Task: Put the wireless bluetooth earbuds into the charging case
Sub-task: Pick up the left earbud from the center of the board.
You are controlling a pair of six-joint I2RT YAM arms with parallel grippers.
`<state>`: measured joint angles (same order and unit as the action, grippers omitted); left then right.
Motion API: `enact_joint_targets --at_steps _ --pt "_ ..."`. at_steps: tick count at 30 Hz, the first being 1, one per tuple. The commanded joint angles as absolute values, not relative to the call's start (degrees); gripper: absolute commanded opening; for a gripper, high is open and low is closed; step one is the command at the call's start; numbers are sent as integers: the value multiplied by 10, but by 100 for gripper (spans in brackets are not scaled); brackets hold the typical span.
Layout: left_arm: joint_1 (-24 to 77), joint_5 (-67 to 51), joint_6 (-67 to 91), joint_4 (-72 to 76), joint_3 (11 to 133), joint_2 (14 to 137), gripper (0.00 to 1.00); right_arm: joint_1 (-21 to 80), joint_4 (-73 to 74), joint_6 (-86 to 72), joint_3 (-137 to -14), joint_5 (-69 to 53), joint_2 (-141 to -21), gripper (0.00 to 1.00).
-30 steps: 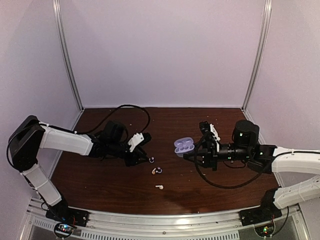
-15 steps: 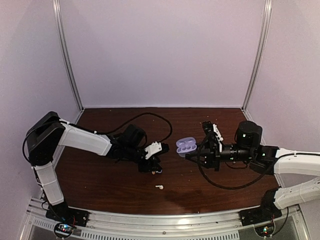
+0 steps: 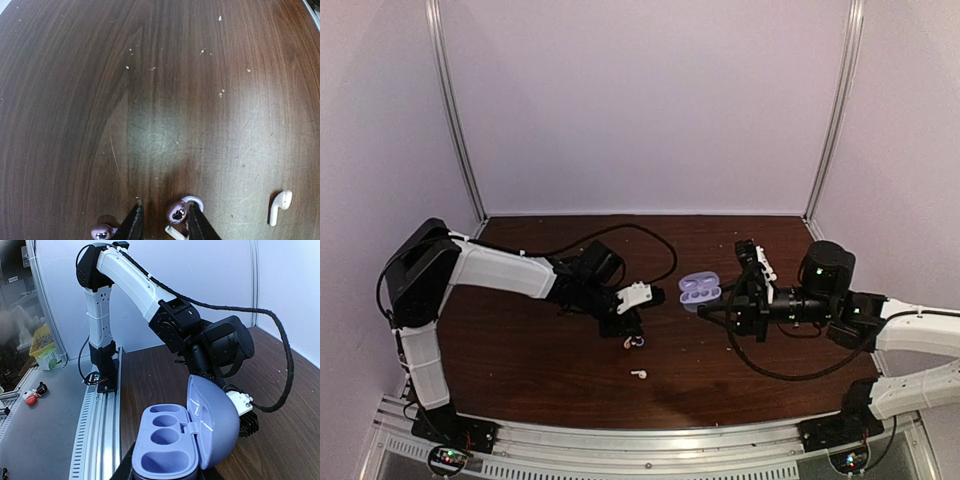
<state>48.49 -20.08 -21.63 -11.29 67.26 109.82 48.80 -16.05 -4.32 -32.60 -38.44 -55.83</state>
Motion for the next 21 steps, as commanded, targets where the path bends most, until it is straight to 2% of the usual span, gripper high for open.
enact_joint_targets --at_steps 1,9,15,21 --pt "485 -194 -247 -160 699 1120 33 484 -159 -45 -322 -373 -539 0" --pt "486 -185 -259 -180 722 1139 32 482 -152 -43 -324 -369 -532 0" --pt "488 -180 -266 -184 728 1142 23 482 -150 -41 -323 -368 -530 0" --pt "490 -178 -273 -191 734 1147 24 481 -147 -40 -324 -366 -530 0"
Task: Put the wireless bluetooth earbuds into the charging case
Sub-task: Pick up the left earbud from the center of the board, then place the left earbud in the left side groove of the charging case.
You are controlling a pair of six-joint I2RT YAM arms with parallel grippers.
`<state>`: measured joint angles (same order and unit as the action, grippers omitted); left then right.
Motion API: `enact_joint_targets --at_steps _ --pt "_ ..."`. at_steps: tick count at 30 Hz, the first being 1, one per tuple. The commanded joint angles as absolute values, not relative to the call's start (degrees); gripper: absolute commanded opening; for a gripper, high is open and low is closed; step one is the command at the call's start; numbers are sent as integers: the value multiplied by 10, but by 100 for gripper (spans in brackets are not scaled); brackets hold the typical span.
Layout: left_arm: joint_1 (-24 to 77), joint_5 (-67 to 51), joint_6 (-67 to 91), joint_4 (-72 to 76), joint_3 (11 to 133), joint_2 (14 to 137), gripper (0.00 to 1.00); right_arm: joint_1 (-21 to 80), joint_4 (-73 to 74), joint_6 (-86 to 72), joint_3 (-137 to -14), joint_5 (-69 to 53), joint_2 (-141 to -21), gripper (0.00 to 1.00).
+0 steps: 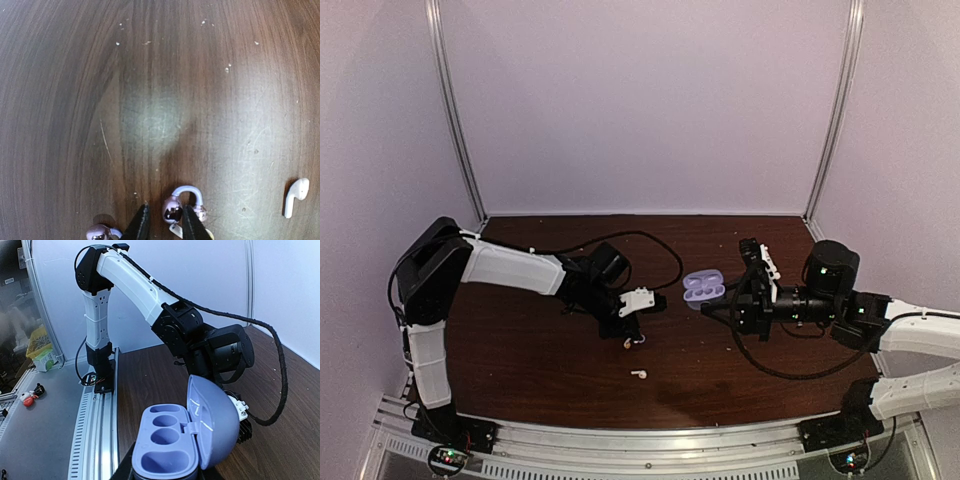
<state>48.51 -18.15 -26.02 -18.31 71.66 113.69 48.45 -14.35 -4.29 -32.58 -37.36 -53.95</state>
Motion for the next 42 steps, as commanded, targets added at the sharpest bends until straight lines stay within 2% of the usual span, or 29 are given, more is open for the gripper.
enact_joint_targets --at_steps 1,6,10,14,21,25,36,42 --pt "490 -177 -274 -194 735 1148 24 482 -147 -41 -325 -366 -529 0" --pt "492 -178 -274 -195 737 1152 18 481 -145 -40 -324 -363 -526 0" --pt "492 -178 -276 -200 738 1152 17 481 -142 -40 -326 -361 -525 0" --pt "492 -175 -269 -200 739 1147 10 481 -141 -40 -324 -358 -521 0" --pt "489 -155 -208 -128 717 1082 4 481 -159 -25 -313 -327 -504 0" --pt "487 -112 -142 -92 721 1023 3 481 -197 -8 -302 -295 -492 0" --pt "487 -114 42 -16 735 868 2 482 -354 69 -262 -171 -528 0" --pt "507 -106 91 23 734 834 2 486 -423 92 -263 -99 -571 0"
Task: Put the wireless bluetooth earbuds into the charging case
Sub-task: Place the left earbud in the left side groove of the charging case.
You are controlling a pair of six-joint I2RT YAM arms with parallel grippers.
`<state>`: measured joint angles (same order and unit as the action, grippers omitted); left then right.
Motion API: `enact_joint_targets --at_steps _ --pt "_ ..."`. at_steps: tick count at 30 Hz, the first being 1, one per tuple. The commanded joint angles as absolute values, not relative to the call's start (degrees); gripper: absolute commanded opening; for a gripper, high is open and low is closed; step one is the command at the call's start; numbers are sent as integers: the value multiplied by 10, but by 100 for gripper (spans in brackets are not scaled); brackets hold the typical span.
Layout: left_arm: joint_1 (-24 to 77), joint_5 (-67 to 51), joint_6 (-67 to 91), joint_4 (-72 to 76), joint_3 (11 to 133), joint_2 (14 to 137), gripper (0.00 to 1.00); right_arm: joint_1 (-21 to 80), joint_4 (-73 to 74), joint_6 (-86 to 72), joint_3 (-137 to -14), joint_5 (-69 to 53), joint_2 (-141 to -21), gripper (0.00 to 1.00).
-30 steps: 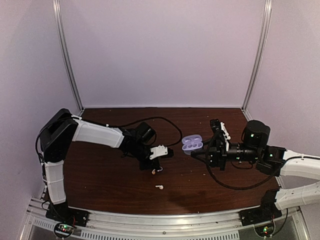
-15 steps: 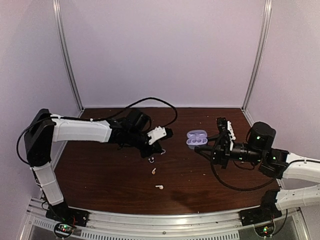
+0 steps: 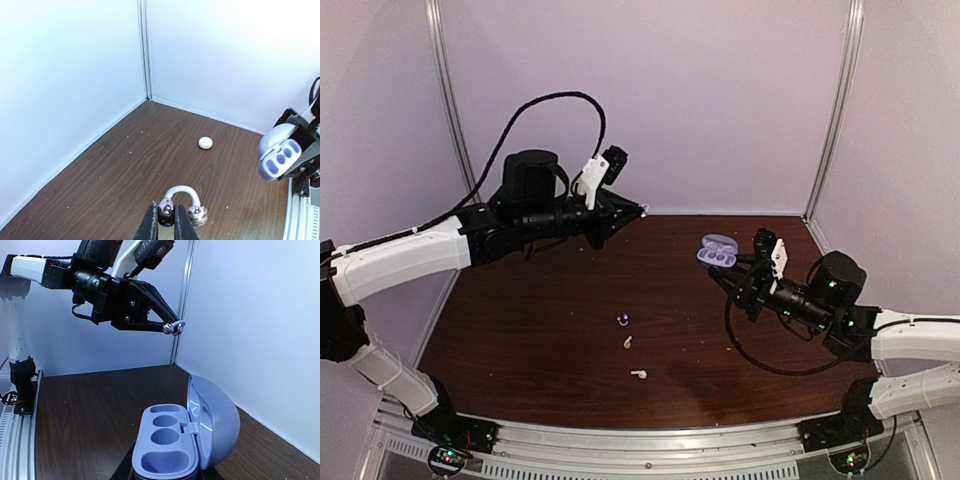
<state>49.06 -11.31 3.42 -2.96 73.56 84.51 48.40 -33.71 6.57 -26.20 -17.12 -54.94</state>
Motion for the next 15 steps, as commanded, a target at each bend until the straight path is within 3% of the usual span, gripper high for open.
enact_joint_targets --at_steps 1,15 --pt "512 -103 96 23 738 837 2 488 -432 95 -265 -88 -580 0" --pt "588 -85 163 71 771 894 1 543 -472 120 -298 36 -657 0"
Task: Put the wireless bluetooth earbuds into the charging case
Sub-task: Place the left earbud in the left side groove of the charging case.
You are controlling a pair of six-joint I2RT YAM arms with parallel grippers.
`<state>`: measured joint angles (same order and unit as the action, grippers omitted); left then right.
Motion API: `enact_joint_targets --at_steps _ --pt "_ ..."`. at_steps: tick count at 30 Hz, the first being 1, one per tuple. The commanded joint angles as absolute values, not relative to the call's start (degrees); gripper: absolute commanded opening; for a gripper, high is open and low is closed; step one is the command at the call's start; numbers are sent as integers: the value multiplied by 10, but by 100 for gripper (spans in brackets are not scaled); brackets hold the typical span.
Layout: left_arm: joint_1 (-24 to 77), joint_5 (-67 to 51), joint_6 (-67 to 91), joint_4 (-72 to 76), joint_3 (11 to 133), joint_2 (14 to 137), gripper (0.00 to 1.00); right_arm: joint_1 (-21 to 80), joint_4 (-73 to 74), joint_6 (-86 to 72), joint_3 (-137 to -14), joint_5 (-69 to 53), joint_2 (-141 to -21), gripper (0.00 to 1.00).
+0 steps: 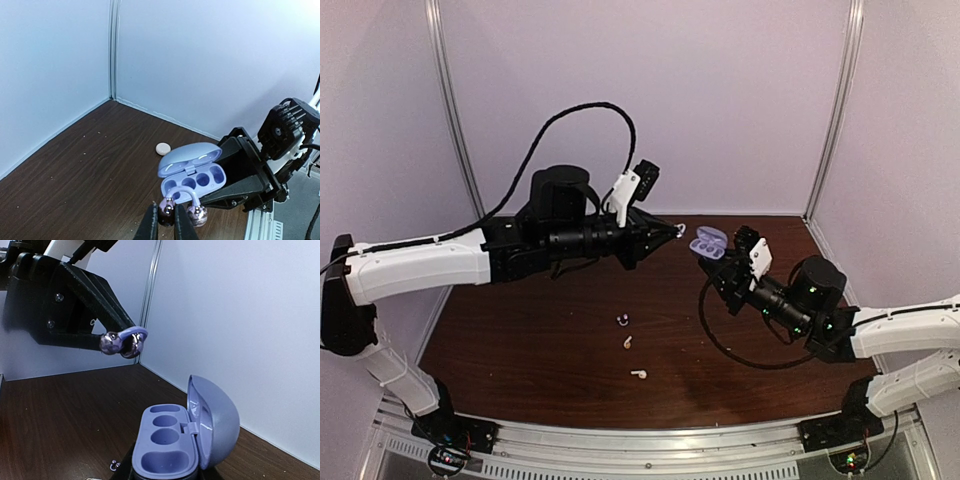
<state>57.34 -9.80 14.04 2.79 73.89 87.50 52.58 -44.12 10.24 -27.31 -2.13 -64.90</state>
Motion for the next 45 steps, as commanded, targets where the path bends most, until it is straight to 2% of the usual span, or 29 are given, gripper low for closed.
enact_joint_targets --at_steps 1,17,32,45 --pt "591 -85 163 70 774 897 1 548 -471 123 -300 40 -658 0" --pt "597 -91 168 36 810 933 1 593 -466 147 -315 108 -674 0" --pt "597 -93 172 9 833 959 2 599 -486 134 -312 123 -680 0" --pt "597 -96 172 -20 847 973 8 599 -525 120 -301 134 -683 0"
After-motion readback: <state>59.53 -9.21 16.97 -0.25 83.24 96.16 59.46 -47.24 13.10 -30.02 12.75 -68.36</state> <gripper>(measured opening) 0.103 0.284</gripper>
